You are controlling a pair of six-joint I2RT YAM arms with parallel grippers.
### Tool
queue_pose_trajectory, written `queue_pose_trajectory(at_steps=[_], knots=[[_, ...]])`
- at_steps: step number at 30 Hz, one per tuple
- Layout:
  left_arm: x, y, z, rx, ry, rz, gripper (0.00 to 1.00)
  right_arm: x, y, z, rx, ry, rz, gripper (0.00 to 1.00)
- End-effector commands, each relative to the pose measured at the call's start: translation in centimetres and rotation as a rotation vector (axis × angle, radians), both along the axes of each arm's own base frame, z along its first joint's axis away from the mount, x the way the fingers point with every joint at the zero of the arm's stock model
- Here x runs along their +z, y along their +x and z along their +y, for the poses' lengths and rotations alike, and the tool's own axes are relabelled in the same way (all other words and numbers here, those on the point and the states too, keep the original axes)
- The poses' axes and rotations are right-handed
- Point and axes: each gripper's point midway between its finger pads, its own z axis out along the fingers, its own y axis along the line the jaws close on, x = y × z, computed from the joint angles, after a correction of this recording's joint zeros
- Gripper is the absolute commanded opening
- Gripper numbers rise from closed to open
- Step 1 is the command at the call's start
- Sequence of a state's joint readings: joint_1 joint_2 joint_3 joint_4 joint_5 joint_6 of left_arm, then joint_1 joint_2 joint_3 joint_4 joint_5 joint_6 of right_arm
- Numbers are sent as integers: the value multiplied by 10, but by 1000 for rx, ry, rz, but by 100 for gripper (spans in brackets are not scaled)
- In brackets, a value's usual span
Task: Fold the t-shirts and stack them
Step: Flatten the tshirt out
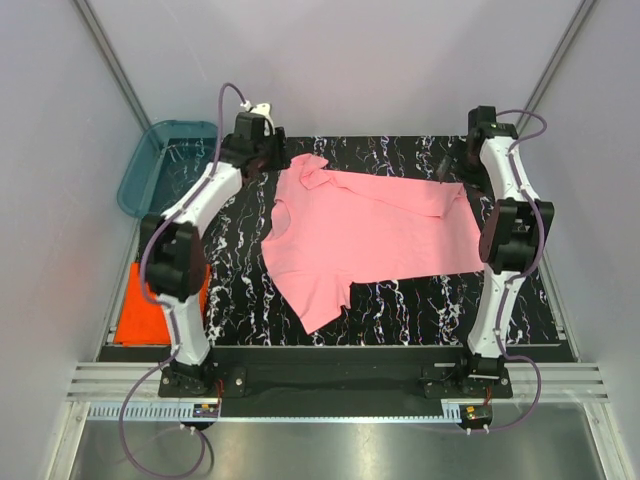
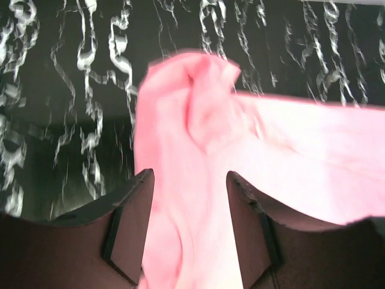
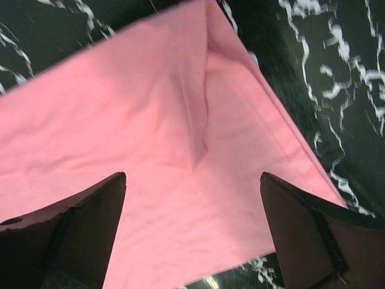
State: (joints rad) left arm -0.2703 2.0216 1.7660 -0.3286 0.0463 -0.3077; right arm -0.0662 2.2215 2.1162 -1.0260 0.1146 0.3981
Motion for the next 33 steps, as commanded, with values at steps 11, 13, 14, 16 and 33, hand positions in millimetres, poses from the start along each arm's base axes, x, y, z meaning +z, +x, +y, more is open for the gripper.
queue_pose_trajectory(at_steps=[11,13,14,16,33], knots=[[-28,-295,-39,-77,-251,336,42,9,-150,54,101,243,101,100],[-29,-318,-40,-47,-351,367,48,15,-162,57,124,253,58,100],[-56,-338,-35,-26,-364,428,51,19,-165,61,138,269,43,100],[-50,-350,-40,3,-525,421,54,31,-170,65,162,280,-4,100],[-140,-402,-38,189,-746,520,50,60,-188,74,206,304,-116,100]])
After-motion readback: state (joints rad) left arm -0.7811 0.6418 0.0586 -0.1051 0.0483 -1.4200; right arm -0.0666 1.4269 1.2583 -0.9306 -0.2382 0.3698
